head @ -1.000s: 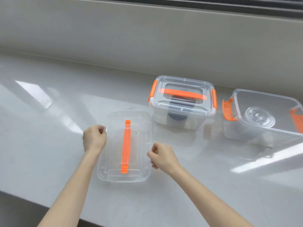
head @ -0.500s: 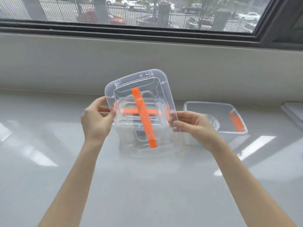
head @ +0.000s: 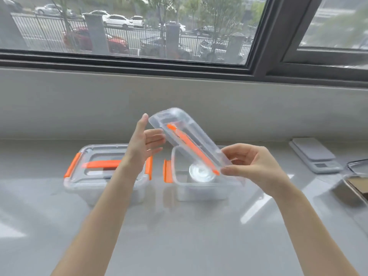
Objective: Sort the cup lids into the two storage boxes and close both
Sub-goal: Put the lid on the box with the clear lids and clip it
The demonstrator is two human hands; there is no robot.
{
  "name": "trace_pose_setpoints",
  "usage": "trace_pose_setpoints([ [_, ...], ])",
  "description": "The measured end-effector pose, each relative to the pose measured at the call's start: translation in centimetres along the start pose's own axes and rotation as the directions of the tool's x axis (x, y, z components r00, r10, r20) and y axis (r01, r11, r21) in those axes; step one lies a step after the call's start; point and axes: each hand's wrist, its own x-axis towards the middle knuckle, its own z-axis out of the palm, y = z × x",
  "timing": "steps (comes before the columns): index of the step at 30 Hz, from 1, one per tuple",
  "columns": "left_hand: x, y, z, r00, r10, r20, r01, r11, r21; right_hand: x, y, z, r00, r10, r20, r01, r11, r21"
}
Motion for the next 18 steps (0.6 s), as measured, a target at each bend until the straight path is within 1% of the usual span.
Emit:
trace_pose_setpoints([
  [2,0.7,0.5,1.3,1.0,-0.014,0.016,0.015,0.999,-0.039,0.5,0.0,-1.4,1.0,-0.022,0.007,0.023,0.995,-0.096],
  [4,1.5,0.4,2.4,0.999,-0.029,0.025,0.032,0.992,-0.119,1.2,0.7,-2.3,1.0,-0.007,0.025,0.011,0.983,-0.181],
  [6,2.4,-0.4,3.5,1.0,0.017,-0.025,-0.02,0.988,-0.151,1.9,2.0,-2.6,0.999,0.027,0.025,-0.019,0.963,-0.268],
  [8,3.1,-1.7,4.2,0.992,0.049,-0.115,-0.054,0.998,-0.041,2.8,3.8,-2.9,0.999,0.04,0.02,-0.03,0.924,-0.381],
  [11,4.2,-4.0,4.6,0.98,0.044,-0.195,-0.008,0.984,0.179,4.0,6.7,-3.4,0.998,0.058,0.029,-0.038,0.887,-0.46],
  [13,4.7,-5.4,4.5,0.975,0.067,-0.214,-0.003,0.957,0.29,4.6,8.3,-3.5,0.996,0.081,0.048,-0.048,0.876,-0.479],
  [18,4.9,-7.8,4.7,0.945,0.244,-0.215,-0.086,0.824,0.559,5.5,11.0,-3.2,0.982,0.129,0.141,-0.033,0.842,-0.539],
])
